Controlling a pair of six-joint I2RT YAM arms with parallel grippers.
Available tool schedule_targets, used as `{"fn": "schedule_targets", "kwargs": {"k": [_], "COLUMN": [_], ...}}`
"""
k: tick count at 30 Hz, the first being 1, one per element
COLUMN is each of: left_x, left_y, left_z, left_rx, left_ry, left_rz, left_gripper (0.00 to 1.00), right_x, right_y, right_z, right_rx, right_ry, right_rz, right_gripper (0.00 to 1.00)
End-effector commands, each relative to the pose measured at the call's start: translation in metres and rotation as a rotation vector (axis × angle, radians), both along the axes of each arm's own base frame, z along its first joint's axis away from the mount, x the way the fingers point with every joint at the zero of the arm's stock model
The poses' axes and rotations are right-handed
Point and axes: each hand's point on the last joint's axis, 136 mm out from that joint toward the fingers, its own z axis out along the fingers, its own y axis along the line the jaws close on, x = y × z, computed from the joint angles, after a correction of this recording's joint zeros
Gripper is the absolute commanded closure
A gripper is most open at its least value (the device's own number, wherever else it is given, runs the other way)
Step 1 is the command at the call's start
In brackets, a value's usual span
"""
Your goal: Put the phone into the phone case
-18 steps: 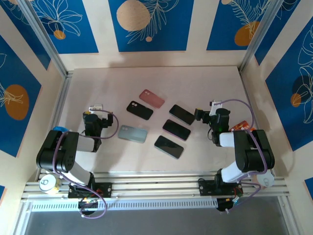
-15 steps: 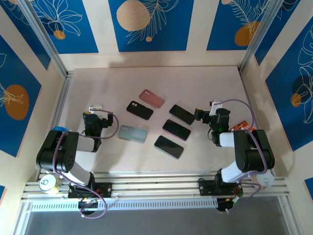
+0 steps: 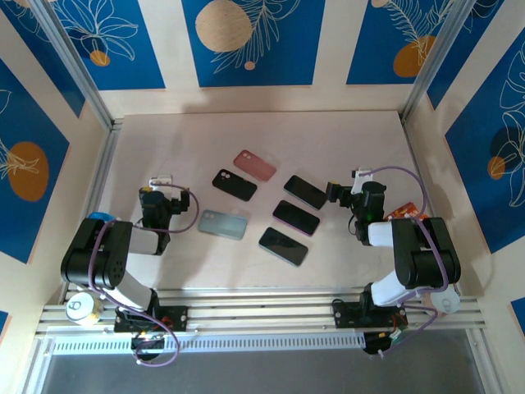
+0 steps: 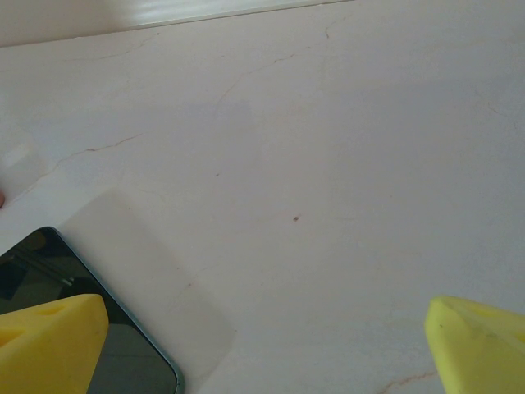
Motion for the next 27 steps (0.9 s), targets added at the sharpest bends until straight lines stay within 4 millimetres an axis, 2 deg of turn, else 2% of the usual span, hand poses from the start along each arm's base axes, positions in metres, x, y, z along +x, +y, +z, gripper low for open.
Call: {"fn": "schedule_targets", "kwargs": {"k": [1, 27], "left_x": [0.0049, 0.0045], "left_y": [0.0014, 0.0020], "left_z": [0.0084, 0.0089], "left_rx": [-0.008, -0.004], "left_ry": [-0.030, -0.034], "left_rz": [0.008, 0.010], "left_gripper": [0.00, 0.00], "right_x": [0.0056, 0.0055], "right_y": [-0.0021, -0.0011], "right_z": [0.0090, 0.0093], "right_rx": [-0.007, -0.019], "right_ry": [-0.032, -0.035], "right_rz": [0.004, 0.002], "right_gripper": [0.01, 0.01]}}
